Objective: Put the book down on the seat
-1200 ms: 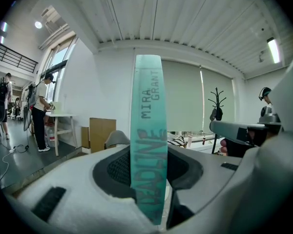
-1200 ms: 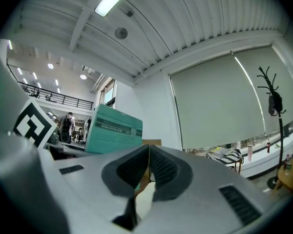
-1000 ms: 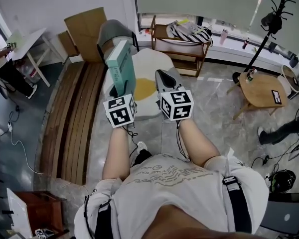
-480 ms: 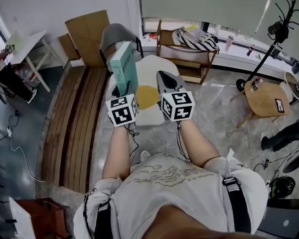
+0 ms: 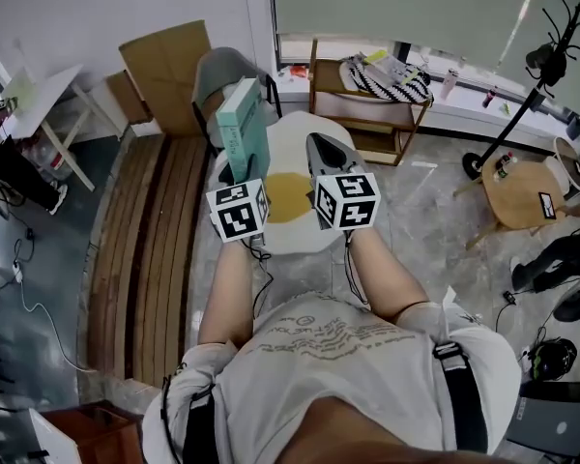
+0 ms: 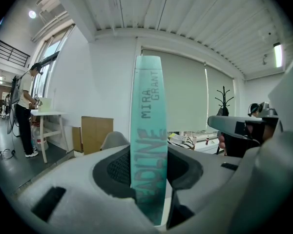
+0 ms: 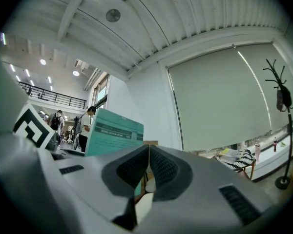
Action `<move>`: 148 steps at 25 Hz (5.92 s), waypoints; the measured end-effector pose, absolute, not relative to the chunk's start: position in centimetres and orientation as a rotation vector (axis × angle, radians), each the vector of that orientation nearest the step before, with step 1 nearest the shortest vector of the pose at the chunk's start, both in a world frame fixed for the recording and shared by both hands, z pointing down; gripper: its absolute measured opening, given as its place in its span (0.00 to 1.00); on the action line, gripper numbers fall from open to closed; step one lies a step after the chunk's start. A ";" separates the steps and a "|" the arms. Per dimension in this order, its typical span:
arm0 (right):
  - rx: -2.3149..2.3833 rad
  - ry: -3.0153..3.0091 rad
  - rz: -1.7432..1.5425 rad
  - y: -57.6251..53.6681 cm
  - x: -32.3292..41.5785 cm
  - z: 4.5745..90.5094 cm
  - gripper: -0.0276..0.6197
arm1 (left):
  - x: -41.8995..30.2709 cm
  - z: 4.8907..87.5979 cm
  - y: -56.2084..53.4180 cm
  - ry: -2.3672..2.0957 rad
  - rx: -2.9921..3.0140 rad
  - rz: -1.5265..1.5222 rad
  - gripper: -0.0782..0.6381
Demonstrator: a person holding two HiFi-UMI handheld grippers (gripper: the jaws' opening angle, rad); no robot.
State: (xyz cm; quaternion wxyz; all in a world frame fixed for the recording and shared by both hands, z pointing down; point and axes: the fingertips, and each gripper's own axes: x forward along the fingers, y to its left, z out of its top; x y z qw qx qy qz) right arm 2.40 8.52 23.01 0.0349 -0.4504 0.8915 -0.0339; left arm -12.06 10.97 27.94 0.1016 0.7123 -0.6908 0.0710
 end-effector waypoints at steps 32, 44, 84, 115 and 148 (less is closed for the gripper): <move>-1.377 2.782 -0.249 -2.7 -4.7 27.8 0.09 | -17.6 32.1 -0.2 -1.962 2.102 0.260 0.33; -1.363 2.811 -0.296 -12.1 -4.0 28.7 0.09 | -17.0 32.4 -9.8 -1.959 2.054 0.247 0.33; -1.383 2.890 -0.459 -29.5 -3.1 34.7 0.09 | -15.5 40.5 -26.0 -1.845 1.929 0.437 0.33; -1.727 3.058 -1.150 -21.8 -1.5 67.8 0.09 | -15.2 77.9 -17.8 -1.254 1.463 0.425 0.33; -1.561 3.027 -1.554 -19.8 -2.9 94.3 0.08 | -16.5 105.6 -20.4 -0.806 1.152 -0.246 0.33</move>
